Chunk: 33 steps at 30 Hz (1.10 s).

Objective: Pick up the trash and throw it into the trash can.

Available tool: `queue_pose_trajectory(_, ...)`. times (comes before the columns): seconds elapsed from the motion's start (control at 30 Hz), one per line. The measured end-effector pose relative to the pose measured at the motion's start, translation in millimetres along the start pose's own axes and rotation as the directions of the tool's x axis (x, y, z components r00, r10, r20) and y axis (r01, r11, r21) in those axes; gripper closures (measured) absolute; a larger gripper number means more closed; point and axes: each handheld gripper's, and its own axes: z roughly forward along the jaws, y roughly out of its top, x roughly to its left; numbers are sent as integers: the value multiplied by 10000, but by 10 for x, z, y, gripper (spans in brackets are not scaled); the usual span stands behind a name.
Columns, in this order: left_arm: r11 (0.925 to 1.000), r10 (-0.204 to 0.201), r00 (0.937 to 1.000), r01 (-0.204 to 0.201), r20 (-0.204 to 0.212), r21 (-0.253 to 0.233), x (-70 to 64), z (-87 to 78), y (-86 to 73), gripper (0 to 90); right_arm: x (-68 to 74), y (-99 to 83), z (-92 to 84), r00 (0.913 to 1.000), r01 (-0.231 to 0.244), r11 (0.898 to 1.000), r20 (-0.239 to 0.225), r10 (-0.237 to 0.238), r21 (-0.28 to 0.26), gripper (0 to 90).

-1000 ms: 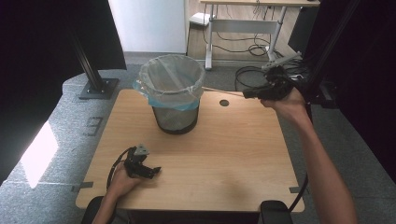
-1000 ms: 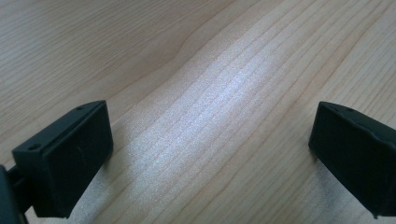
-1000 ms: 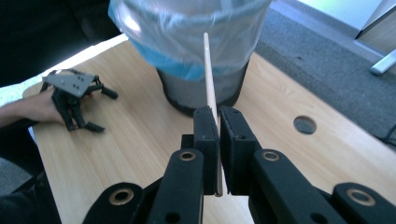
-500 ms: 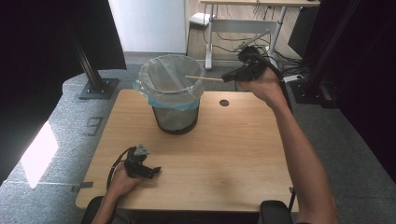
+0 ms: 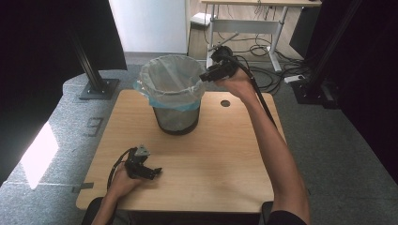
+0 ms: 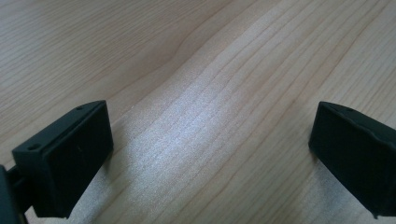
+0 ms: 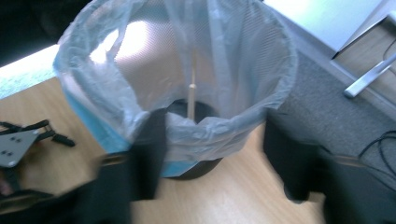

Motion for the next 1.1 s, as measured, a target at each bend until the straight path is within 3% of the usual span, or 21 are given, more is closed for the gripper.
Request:
queue_pose_trajectory(0.1,10000,10,10000,-10,15,-2,1,1,1,0,-41,-62,-9,9998,-153,9998,-93,153,-82,187)
queue_pose_trajectory(0.2,10000,14,10000,-14,13,-5,0,1,1,0,-72,-141,-41,9993,-363,9993,117,363,-61,119)
queue_pose_trajectory(0.33,10000,8,10000,-8,3,-8,-1,3,1,0,-106,-293,-120,9979,-480,9981,-443,463,-377,0)
queue_pose_trajectory(0.53,10000,1,10000,-1,-2,-7,-2,2,1,0,-116,-518,-286,9980,-544,9959,-357,520,-717,0)
queue_pose_trajectory(0.8,10000,-7,10000,7,-8,-7,-3,3,1,0,-85,-833,-411,9997,-263,9971,1,264,-717,0)
queue_pose_trajectory(1.1,10000,-10,10000,10,-14,1,-4,1,3,0,-28,-1526,-315,9975,-594,9966,339,614,-566,0)
